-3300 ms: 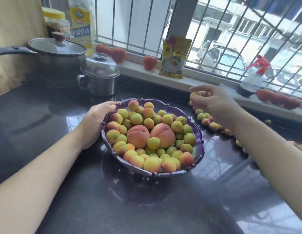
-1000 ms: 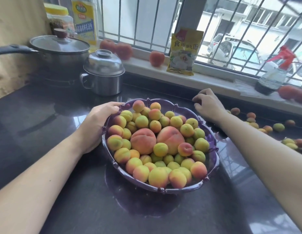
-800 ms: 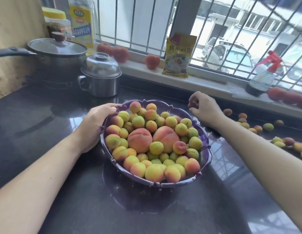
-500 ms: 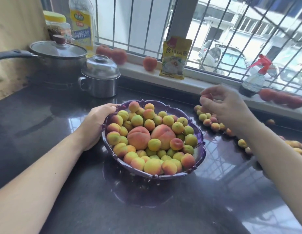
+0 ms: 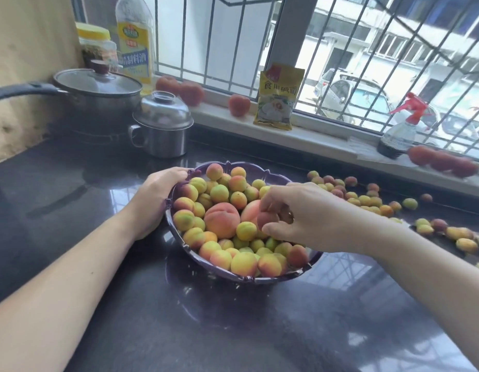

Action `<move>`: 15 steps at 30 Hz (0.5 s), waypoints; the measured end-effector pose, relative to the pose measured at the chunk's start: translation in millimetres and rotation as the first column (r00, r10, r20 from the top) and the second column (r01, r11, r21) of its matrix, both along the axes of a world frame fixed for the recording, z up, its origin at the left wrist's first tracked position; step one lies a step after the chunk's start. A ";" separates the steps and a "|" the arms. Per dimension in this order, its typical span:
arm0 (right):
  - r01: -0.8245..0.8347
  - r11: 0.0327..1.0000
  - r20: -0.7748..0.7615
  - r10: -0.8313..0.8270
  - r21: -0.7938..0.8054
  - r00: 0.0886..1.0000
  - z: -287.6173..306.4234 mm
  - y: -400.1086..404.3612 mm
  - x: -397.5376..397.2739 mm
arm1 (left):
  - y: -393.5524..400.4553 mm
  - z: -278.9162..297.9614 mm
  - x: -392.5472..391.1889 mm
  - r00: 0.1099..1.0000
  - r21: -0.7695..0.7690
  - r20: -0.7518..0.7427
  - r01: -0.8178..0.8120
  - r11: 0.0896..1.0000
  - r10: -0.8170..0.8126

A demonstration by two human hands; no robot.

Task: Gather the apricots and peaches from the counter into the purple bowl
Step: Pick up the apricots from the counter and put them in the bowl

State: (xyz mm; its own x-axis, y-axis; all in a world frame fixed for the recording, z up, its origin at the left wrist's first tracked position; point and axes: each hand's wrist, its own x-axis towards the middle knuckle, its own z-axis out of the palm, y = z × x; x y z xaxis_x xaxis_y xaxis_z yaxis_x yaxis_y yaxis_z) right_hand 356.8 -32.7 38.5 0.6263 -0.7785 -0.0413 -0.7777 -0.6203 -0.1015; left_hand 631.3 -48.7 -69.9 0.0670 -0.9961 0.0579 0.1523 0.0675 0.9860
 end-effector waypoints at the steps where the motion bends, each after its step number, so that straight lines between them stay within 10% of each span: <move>1: -0.021 0.999 -0.045 0.020 -0.024 0.999 -2.2 -0.8 2.6 | 0.2 0.0 -0.1 1.000 -0.001 0.002 -0.003 1.000 0.003; 15: -0.112 0.994 -0.119 0.112 0.007 0.987 -9.5 -4.5 6.5 | -1.9 -2.1 0.7 1.000 0.000 0.003 0.013 1.000 -0.013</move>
State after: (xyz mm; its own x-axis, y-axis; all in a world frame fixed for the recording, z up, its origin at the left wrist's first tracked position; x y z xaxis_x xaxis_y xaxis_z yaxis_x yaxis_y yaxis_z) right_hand 363.3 -37.3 29.0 0.7000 -0.7038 -0.1212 -0.7100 -0.7041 -0.0124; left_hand 632.0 -50.6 -72.0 0.0542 -0.9969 0.0577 0.1498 0.0653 0.9866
